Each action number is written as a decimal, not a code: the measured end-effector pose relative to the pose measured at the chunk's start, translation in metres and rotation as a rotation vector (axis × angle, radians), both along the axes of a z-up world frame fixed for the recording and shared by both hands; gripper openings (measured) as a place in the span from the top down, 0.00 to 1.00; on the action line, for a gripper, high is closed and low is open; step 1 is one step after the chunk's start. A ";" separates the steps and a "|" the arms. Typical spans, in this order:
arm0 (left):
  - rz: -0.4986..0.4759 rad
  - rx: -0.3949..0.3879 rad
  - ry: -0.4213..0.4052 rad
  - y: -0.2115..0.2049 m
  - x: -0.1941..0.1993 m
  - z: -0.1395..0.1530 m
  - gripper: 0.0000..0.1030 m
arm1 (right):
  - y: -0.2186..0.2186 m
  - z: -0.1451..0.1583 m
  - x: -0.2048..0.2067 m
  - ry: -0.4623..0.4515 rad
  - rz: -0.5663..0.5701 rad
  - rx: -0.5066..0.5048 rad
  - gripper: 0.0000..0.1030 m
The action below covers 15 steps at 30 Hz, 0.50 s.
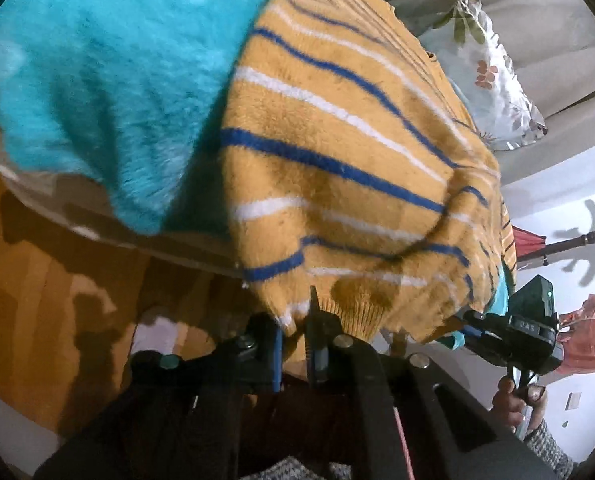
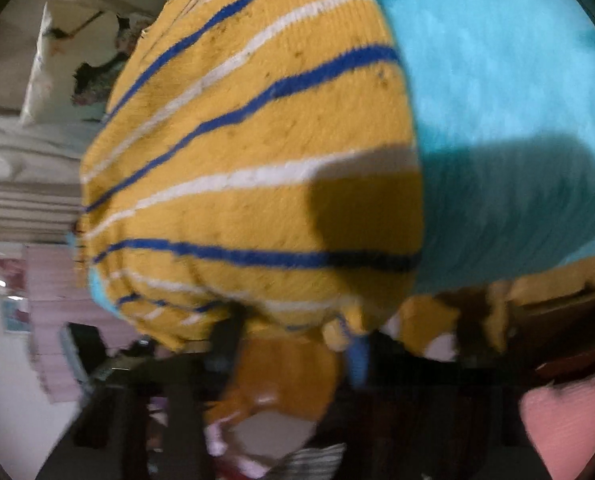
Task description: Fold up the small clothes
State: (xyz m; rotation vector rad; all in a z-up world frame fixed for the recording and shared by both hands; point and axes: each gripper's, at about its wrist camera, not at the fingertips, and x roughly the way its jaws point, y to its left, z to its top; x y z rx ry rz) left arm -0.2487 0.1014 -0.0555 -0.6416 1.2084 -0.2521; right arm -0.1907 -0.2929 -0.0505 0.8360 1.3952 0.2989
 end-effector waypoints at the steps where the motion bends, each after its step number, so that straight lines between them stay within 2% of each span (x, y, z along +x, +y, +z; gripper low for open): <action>1: 0.000 0.015 0.000 0.001 -0.003 0.007 0.93 | -0.002 0.002 -0.003 0.001 -0.005 0.020 0.83; 4: 0.009 0.040 -0.012 0.005 -0.014 0.030 0.93 | -0.007 0.010 -0.014 -0.001 -0.007 0.072 0.87; 11: 0.032 0.068 -0.081 0.006 -0.016 0.091 0.93 | -0.024 0.052 -0.042 -0.042 -0.001 0.130 0.90; 15: 0.020 0.095 -0.106 0.003 -0.019 0.108 0.93 | -0.031 0.076 -0.052 -0.076 0.007 0.130 0.91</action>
